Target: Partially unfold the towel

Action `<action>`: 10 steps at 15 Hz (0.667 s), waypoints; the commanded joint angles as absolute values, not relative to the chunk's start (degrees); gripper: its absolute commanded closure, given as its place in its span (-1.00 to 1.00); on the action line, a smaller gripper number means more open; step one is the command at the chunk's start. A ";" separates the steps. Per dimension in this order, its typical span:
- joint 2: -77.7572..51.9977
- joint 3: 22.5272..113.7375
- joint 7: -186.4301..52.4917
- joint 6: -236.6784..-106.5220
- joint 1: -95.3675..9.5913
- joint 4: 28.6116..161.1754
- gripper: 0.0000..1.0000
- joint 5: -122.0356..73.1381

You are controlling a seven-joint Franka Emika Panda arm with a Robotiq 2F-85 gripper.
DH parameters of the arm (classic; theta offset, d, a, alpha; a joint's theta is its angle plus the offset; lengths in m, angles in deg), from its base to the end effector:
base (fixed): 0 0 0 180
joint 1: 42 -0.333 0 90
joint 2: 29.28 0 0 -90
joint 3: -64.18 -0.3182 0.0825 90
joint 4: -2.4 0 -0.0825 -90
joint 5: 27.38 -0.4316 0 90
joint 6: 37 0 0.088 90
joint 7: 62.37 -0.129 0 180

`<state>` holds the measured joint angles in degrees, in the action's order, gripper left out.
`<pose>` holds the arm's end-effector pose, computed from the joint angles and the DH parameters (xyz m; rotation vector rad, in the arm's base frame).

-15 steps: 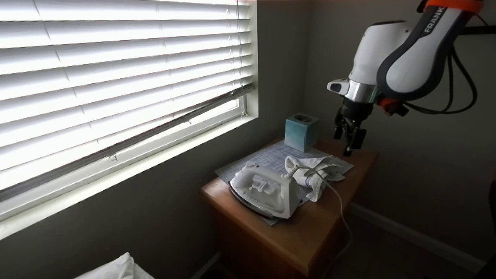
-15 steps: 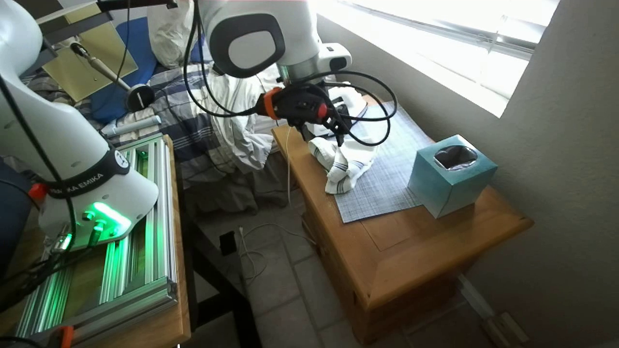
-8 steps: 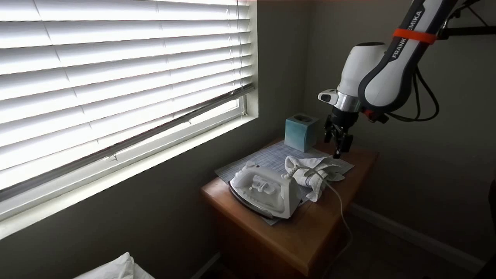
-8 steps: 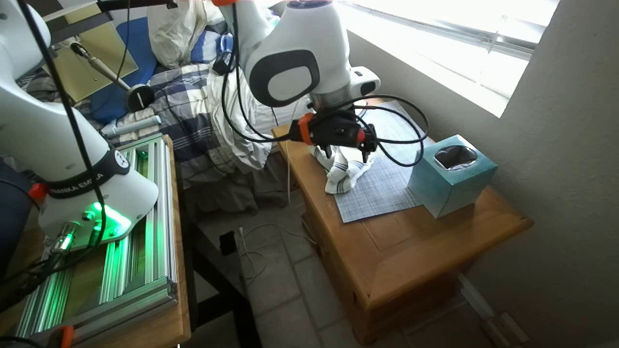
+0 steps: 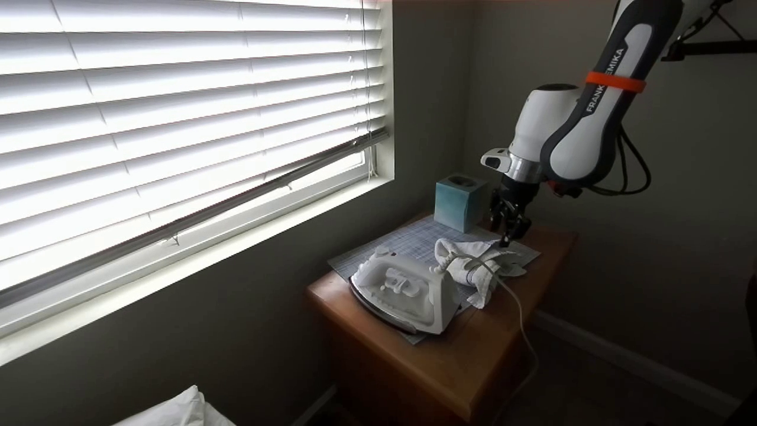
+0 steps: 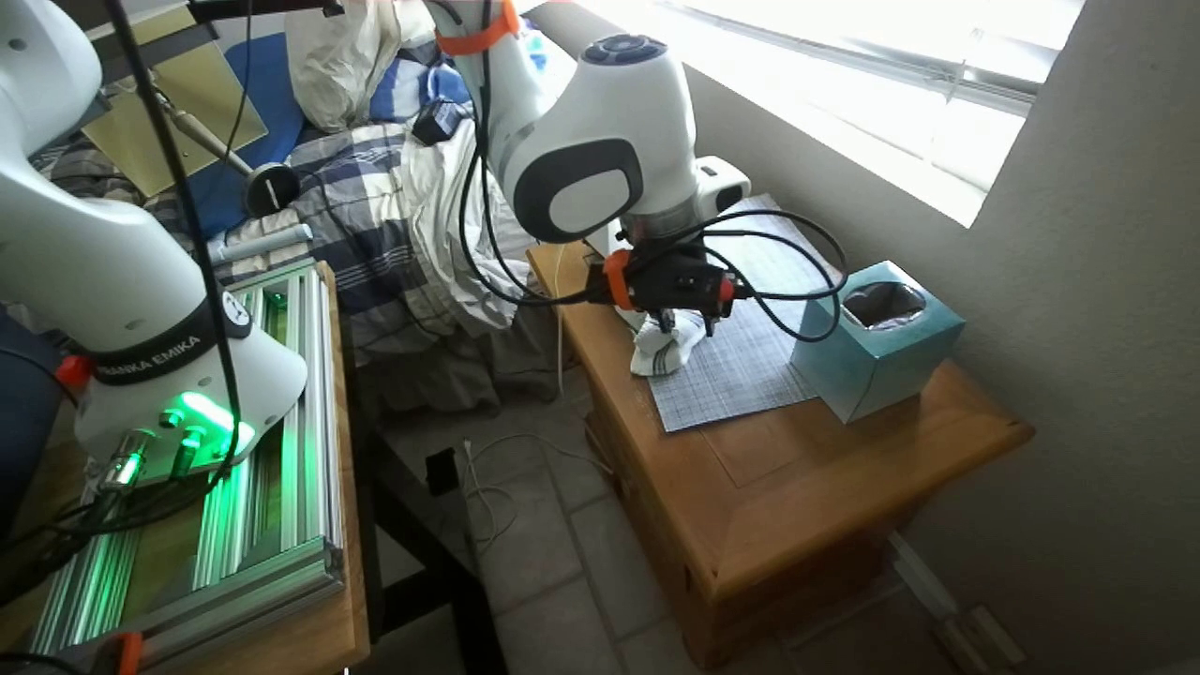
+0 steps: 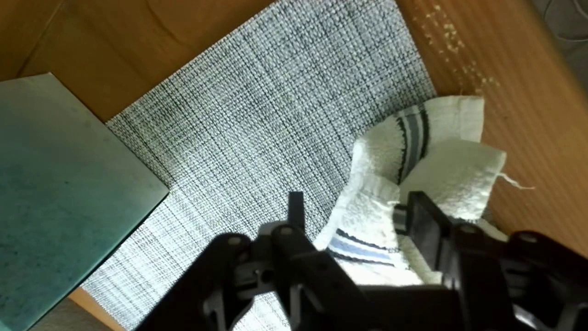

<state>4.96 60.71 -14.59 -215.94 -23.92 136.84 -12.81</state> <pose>0.5101 -0.1057 0.0322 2.7902 1.2114 0.2426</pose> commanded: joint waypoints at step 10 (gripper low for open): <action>1.99 58.56 -14.19 -213.71 -20.77 138.48 0.98 -10.13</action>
